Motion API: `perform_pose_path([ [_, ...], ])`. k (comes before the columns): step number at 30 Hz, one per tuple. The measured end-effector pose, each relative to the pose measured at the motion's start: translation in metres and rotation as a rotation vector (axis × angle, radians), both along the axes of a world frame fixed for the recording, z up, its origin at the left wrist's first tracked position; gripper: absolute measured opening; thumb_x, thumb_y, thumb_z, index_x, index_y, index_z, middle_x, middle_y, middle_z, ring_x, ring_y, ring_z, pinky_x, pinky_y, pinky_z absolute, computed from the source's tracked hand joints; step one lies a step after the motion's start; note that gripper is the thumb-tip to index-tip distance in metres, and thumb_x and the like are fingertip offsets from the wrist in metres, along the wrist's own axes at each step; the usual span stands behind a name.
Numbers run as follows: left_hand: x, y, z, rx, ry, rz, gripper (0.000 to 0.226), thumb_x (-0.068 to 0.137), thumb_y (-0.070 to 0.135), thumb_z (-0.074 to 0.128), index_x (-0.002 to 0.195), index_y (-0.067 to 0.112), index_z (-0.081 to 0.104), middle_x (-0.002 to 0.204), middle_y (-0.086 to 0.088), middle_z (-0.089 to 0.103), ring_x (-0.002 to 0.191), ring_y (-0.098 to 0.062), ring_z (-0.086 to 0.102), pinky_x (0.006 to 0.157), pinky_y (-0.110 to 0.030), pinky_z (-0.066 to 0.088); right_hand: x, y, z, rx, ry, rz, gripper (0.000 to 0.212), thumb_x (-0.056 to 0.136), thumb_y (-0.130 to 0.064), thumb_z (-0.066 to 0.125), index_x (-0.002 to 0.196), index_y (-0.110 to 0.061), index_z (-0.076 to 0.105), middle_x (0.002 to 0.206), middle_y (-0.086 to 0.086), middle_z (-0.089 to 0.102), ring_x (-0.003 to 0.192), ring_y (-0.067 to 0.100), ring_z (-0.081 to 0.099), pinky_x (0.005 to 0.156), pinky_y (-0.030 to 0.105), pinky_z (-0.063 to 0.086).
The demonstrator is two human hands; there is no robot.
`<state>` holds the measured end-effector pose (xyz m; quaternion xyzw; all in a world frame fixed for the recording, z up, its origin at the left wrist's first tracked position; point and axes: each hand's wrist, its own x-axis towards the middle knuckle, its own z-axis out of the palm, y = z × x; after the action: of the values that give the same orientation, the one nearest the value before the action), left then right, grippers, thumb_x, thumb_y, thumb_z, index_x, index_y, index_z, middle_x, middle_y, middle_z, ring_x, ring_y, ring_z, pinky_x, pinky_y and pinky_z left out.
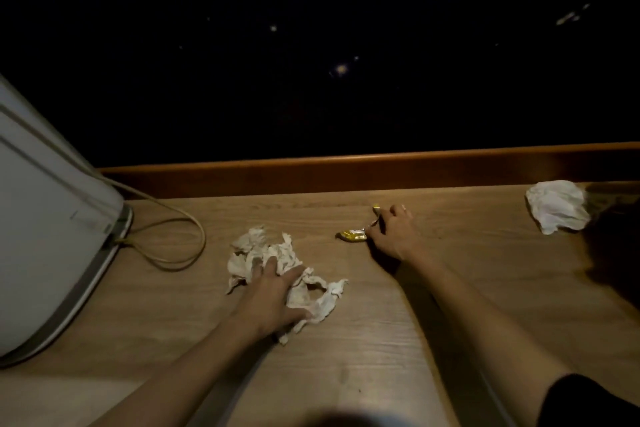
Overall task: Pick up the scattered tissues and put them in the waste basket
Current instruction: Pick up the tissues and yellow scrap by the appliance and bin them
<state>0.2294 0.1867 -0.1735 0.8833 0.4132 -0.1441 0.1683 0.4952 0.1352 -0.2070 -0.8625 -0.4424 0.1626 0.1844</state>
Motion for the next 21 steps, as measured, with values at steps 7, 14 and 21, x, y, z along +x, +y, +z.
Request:
perform_pose_path([
  [7,0.01,-0.014,-0.005,0.107,-0.278,-0.011,0.025,0.075,-0.001,0.051,0.091,0.009,0.068,0.097,-0.018,0.064,0.097,-0.032,0.058,0.077,-0.031,0.044,-0.041,-0.012,-0.01,0.139,-0.153,0.105,0.025,0.088,-0.027,0.059,0.112,-0.021,0.058,0.113,0.01,0.052,0.106,0.029,0.047,0.082,0.037,0.044],
  [14,-0.015,0.019,0.037,0.166,-0.432,0.089,0.023,0.077,0.0,0.059,0.09,0.014,0.073,0.096,-0.009,0.073,0.09,-0.024,0.065,0.075,-0.029,0.047,-0.081,0.0,0.014,0.192,0.089,-0.001,0.011,0.09,-0.004,0.054,0.085,-0.009,0.063,0.082,0.007,0.059,0.081,0.023,0.06,0.064,0.03,0.046],
  [21,-0.052,0.051,0.077,0.282,-0.452,0.12,0.033,0.072,-0.008,0.058,0.1,0.004,0.071,0.104,-0.021,0.071,0.098,-0.033,0.065,0.082,-0.034,0.05,-0.192,-0.03,0.015,0.229,0.132,0.141,0.014,0.085,-0.001,0.05,0.081,-0.003,0.064,0.083,0.015,0.064,0.075,0.027,0.059,0.06,0.031,0.039],
])
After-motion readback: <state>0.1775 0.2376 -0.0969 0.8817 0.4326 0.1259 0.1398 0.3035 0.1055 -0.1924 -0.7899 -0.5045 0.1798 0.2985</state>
